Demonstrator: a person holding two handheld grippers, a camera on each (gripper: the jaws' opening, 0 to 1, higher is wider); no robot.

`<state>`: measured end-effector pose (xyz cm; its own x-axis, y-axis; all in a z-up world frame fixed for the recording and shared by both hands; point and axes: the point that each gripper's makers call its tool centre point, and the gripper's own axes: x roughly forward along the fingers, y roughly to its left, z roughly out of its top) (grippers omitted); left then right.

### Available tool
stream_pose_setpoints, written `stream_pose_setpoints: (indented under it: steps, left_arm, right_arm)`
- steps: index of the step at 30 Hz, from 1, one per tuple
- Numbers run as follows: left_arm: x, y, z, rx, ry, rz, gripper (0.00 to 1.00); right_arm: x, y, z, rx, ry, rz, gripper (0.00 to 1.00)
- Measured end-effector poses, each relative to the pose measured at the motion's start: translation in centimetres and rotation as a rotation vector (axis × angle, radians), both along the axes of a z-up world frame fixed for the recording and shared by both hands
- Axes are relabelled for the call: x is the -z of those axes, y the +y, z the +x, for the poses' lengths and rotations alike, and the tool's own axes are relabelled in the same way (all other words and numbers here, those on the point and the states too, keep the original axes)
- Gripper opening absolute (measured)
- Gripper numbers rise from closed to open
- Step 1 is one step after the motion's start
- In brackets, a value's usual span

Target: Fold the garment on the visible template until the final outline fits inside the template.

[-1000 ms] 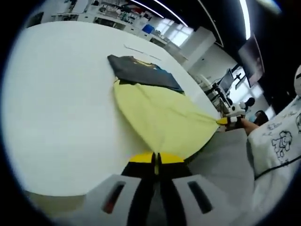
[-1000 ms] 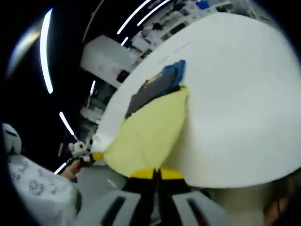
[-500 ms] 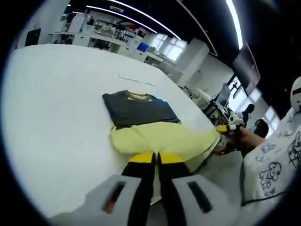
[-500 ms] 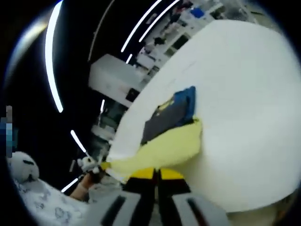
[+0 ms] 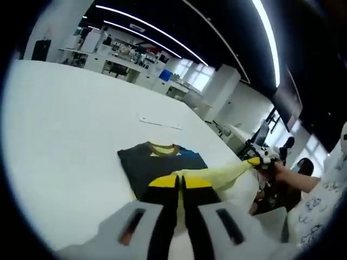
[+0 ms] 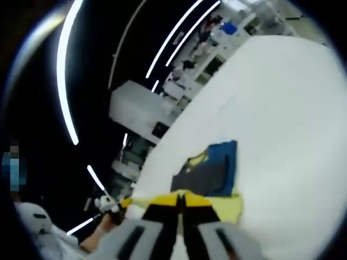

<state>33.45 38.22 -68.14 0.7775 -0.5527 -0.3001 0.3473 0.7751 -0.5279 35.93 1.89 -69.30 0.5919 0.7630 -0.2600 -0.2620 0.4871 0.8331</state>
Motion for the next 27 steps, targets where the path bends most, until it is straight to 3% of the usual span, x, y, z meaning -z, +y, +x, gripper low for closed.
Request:
stream_pose_setpoints:
  steps: [6, 12, 15, 18, 27]
  left_arm:
    - [0.0, 0.1, 4.4, -0.044, -0.026, -0.046, 0.00]
    - [2.2, -0.8, 7.7, -0.030, -0.008, -0.014, 0.00]
    - [4.2, -0.5, 9.3, -0.057, 0.036, -0.008, 0.00]
    - [5.3, -0.1, 10.6, -0.083, 0.061, -0.046, 0.00]
    - [8.2, 1.2, 13.4, -0.145, 0.110, -0.069, 0.00]
  right_arm:
    - [-0.1, 0.9, 4.5, 0.012, -0.027, -0.014, 0.00]
    - [1.7, 1.6, 8.7, 0.012, -0.027, -0.071, 0.00]
    - [3.1, 2.0, 10.0, 0.013, -0.007, -0.091, 0.00]
    - [4.3, 2.1, 11.0, 0.020, 0.008, -0.111, 0.00]
    - [6.6, 2.0, 13.6, 0.064, 0.052, -0.102, 0.00]
